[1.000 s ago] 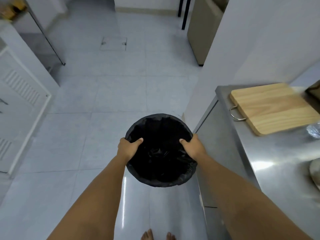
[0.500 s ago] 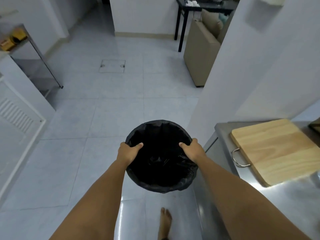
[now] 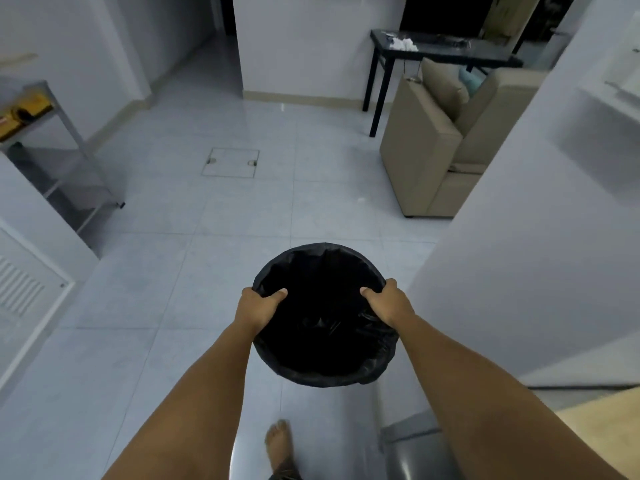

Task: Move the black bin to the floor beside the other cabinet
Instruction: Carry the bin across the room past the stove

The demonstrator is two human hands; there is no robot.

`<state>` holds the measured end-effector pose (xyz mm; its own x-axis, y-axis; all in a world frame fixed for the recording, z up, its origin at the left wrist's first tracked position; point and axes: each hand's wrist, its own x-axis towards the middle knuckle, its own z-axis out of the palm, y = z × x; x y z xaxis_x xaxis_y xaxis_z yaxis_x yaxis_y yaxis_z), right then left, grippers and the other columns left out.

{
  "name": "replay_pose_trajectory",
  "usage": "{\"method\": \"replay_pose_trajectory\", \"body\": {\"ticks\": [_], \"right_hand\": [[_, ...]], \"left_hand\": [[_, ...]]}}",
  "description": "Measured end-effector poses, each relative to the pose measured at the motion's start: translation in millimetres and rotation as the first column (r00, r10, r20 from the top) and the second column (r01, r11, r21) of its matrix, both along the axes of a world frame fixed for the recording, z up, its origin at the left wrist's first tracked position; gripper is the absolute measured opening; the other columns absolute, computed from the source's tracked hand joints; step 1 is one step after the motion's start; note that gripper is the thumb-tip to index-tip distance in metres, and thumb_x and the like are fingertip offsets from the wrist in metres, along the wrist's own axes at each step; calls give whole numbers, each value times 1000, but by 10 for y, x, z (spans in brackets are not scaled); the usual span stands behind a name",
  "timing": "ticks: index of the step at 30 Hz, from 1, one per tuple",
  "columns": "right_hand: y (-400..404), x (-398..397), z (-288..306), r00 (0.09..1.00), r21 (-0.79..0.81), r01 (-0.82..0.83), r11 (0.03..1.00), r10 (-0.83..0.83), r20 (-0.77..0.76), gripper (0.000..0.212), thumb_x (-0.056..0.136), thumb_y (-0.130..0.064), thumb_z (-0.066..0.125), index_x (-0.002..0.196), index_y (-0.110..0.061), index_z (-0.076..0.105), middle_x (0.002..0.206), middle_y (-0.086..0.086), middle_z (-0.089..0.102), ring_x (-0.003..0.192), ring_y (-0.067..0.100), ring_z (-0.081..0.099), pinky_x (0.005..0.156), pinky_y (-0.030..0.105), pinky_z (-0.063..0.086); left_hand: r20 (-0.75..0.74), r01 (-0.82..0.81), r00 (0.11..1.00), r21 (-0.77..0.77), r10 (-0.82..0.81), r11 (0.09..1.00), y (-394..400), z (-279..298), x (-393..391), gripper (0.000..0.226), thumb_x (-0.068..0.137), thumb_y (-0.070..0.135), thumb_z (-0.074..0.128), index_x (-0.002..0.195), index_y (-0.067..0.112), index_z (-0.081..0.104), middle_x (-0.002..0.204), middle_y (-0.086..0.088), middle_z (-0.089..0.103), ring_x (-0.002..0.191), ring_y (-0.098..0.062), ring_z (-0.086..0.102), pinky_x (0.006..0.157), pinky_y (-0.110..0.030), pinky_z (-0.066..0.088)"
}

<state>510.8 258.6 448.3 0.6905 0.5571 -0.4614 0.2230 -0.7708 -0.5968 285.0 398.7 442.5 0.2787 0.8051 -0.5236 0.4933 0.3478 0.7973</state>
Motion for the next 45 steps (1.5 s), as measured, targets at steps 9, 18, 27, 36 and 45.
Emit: {"method": "replay_pose_trajectory", "body": {"ticks": [9, 18, 27, 36, 45], "right_hand": [[1547, 931, 173, 999, 21, 42, 999, -42, 17, 77, 90, -53, 56, 143, -4, 33, 137, 18, 56, 122, 37, 57, 100, 46, 47], [2913, 1841, 222, 996, 75, 81, 994, -82, 23, 74, 91, -51, 57, 142, -2, 34, 136, 20, 55, 122, 38, 56, 98, 44, 47], [4444, 3212, 168, 1000, 31, 22, 999, -22, 10, 71, 92, -49, 58, 139, -2, 35, 138, 20, 54, 123, 39, 55, 98, 44, 47], [5843, 4380, 261, 999, 8, -35, 999, 35, -10, 70, 93, -49, 57, 140, -3, 34, 138, 21, 53, 122, 41, 56, 101, 50, 47], [7614, 5451, 124, 992, 17, -128, 992, 128, 8, 75, 93, -48, 57, 145, -2, 29, 143, 21, 49, 125, 41, 53, 100, 48, 47]], "left_hand": [[7, 43, 999, 22, -43, 999, 1614, 158, 973, 88, 79, 47, 74, 143, -1, 37, 141, -19, 53, 126, -39, 55, 105, -47, 45], [20, 79, 997, 70, -81, 994, 3078, 289, 1984, 90, 81, 48, 72, 145, -2, 34, 144, -21, 50, 129, -39, 52, 107, -46, 44], [2, 36, 999, 29, -36, 999, 4498, 227, 3273, 88, 82, 48, 70, 146, -1, 34, 143, -20, 50, 128, -39, 53, 103, -45, 44], [-10, 1, 1000, 8, -1, 1000, 5849, 275, 4360, 95, 73, 57, 72, 143, 2, 40, 137, -20, 57, 121, -40, 58, 103, -50, 47], [15, -108, 994, -1, 108, 994, 7351, 75, 5332, 93, 75, 53, 74, 143, 1, 38, 137, -20, 56, 121, -39, 58, 101, -47, 48]]}}
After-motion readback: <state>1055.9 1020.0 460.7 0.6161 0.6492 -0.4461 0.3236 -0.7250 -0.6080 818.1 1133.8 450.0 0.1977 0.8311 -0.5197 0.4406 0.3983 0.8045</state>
